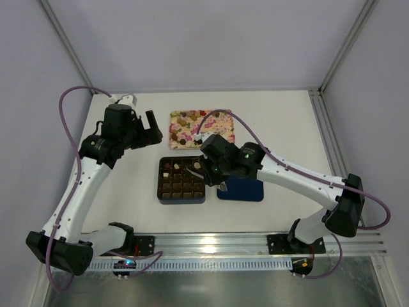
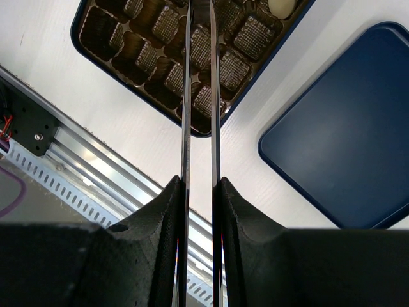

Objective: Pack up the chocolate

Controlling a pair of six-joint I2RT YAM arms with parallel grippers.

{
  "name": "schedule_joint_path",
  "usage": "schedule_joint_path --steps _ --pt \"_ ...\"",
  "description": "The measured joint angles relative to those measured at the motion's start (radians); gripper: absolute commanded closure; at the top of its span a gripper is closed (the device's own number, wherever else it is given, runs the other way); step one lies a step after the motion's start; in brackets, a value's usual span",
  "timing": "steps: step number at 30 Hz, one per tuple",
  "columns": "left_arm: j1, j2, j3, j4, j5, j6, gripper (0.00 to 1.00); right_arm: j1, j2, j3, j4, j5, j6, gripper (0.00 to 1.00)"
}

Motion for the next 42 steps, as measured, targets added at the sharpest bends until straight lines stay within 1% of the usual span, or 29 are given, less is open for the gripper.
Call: schedule_joint_path --steps 5,8,12,16,17,22,30,35,39,42 --pt "0.000 0.000 0.000 0.000 0.000 0.000 0.03 0.006 0.001 -0.010 -0.002 0.009 0.000 0.77" --pt "0.000 0.000 0.000 0.000 0.000 0.000 0.03 0.007 0.004 -0.011 -0.002 0.016 0.000 0.76" --pt "0.000 0.000 0.000 0.000 0.000 0.000 0.03 0.007 0.009 -0.011 -0.001 0.019 0.000 0.71" --pt "0.000 0.000 0.000 0.000 0.000 0.000 0.03 0.007 0.014 -0.011 -0.001 0.021 0.000 0.70" --pt "0.000 0.000 -0.001 0.000 0.000 0.000 0.03 0.007 0.015 -0.011 -0.002 0.022 0.000 0.67" --pt "0.000 0.000 -0.003 0.000 0.000 0.000 0.03 0.007 0.017 -0.011 -0.002 0.024 -0.001 0.61" --pt "0.000 0.000 -0.003 0.000 0.000 0.001 0.03 0.007 0.017 0.003 -0.006 0.027 -0.004 0.60" --pt "0.000 0.000 -0.003 0.000 0.000 0.001 0.03 0.003 0.017 0.043 -0.018 0.049 -0.009 0.60" --pt "0.000 0.000 -0.003 0.000 0.000 0.001 0.03 -0.032 0.018 0.091 -0.026 0.051 -0.023 0.60" --pt "0.000 0.000 -0.003 0.000 0.000 0.001 0.03 -0.086 0.026 0.138 -0.028 0.053 -0.039 0.60"
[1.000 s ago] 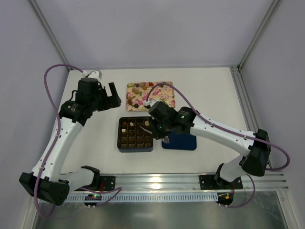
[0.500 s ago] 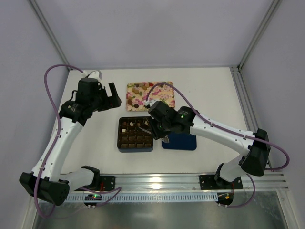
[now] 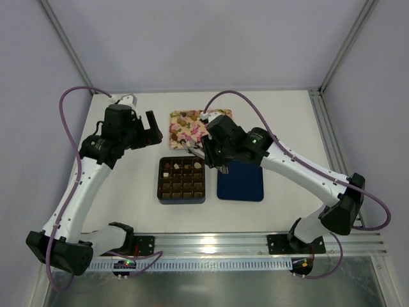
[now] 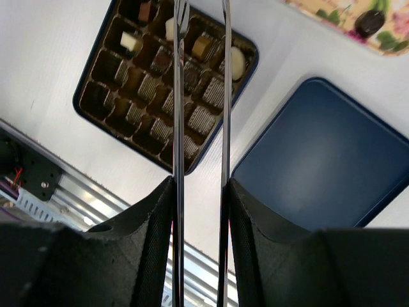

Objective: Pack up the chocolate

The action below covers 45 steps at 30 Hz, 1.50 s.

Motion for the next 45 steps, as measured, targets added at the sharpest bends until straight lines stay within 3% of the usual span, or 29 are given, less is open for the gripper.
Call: schedule_joint_path --steps 10,27,45 --pt "0.000 0.007 0.000 0.000 0.006 0.000 0.03 -0.172 0.048 0.034 0.000 -0.007 -0.058 0.60" --pt "0.000 0.039 0.019 -0.006 0.027 0.000 0.03 -0.362 0.096 0.013 0.000 -0.009 -0.106 0.60" --pt "0.000 0.051 0.037 -0.019 0.030 0.003 0.03 -0.410 0.178 -0.022 0.010 -0.051 -0.117 0.60"
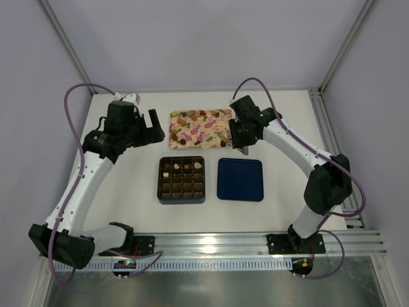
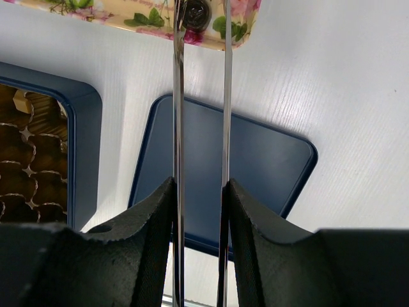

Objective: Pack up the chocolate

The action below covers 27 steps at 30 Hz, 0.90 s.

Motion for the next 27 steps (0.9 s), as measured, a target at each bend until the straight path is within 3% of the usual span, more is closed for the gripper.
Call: schedule_joint_path --steps 27 --pt "0.000 0.006 -0.010 0.015 0.034 -0.003 0.04 0.000 0.013 -0.023 0.006 -0.033 0.002 0.59"
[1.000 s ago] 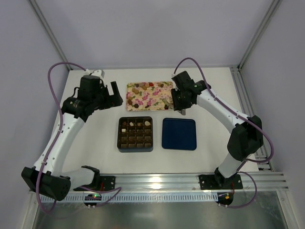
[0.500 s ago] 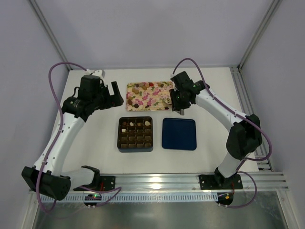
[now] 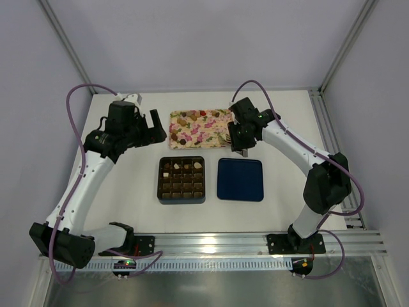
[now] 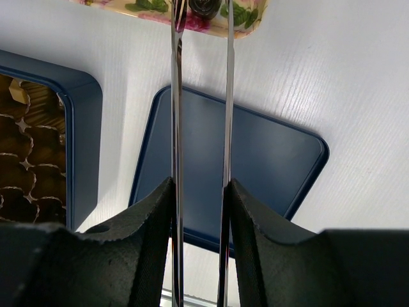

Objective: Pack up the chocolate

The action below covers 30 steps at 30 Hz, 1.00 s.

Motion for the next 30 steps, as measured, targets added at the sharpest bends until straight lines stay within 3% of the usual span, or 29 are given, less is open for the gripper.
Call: schedule_joint_path --steps 7,14,30 --pt "0.000 0.000 -0.003 0.003 0.000 0.000 0.04 0.000 0.000 -0.002 -0.001 -0.010 0.000 0.68" --pt "0.000 0.000 -0.003 0.004 0.000 0.000 0.04 0.000 0.008 0.008 -0.003 -0.016 0.000 0.69" --pt "0.000 0.011 -0.008 0.004 0.000 0.000 0.03 0.000 0.220 0.312 -0.014 -0.011 -0.004 0.66"
